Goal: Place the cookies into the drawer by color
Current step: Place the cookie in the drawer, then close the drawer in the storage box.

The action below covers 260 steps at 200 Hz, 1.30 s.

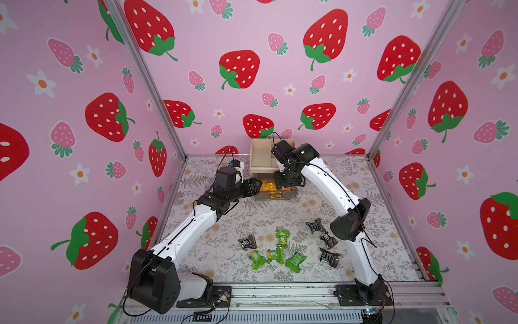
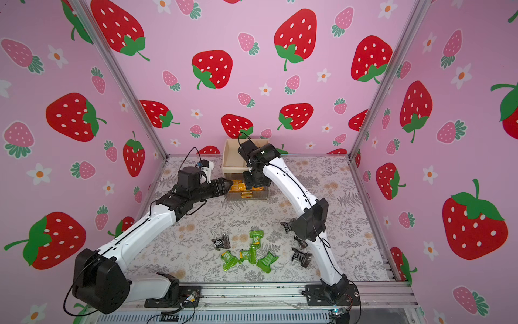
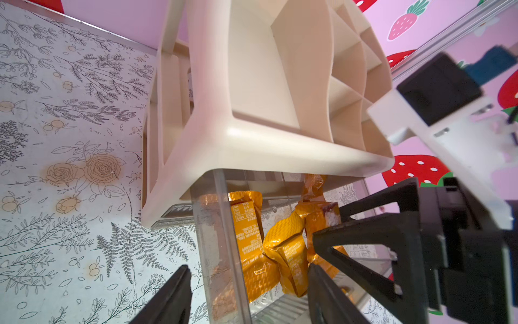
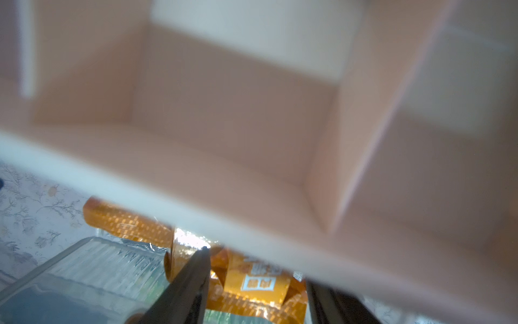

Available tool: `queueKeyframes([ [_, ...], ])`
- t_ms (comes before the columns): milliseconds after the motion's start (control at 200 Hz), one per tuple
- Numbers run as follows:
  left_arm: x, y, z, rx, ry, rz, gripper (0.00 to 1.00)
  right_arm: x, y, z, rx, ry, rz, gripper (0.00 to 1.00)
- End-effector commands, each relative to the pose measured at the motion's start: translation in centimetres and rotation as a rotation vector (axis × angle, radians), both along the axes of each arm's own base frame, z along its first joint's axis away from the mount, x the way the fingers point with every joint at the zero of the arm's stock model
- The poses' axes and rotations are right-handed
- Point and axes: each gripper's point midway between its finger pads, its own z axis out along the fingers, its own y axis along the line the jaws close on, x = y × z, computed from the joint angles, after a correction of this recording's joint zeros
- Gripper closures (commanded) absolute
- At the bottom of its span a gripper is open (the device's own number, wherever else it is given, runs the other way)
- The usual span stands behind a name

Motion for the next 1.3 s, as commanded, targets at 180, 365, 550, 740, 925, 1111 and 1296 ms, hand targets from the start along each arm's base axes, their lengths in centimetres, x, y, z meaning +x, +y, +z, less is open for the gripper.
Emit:
queueKeyframes([
  [180, 1.1, 1.4, 6.5, 0.012, -0.114, 0.072, 0.31, -1.7, -1.0, 7.5, 0.153, -0.127, 0.000, 0.41],
  [365, 3.2, 1.7, 9.2, 0.028, -0.149, 0.071, 0.31, -5.1, 0.1, 9.5, 0.289, -0.153, 0.079, 0.42],
  [550, 7.0, 3.6, 11.0, 0.001, -0.143, 0.107, 0.33, -10.7, 1.8, 10.1, 0.471, -0.173, 0.246, 0.44],
  [740, 11.3, 2.0, 10.2, 0.013, -0.113, 0.009, 0.40, -13.5, 2.8, 7.0, 0.600, -0.176, 0.381, 0.44],
  [925, 14.4, 1.8, 8.0, 0.069, -0.113, 0.006, 0.43, -13.7, 4.2, 3.1, 0.591, -0.148, 0.478, 0.44],
  [1111, 14.6, 1.0, 6.7, 0.100, -0.112, -0.015, 0.49, -11.5, 3.8, 1.1, 0.517, -0.169, 0.448, 0.44],
  [1296, 13.6, 0.4, 5.8, 0.167, -0.106, -0.017, 0.57, -8.1, 3.5, 0.1, 0.494, -0.195, 0.399, 0.44],
])
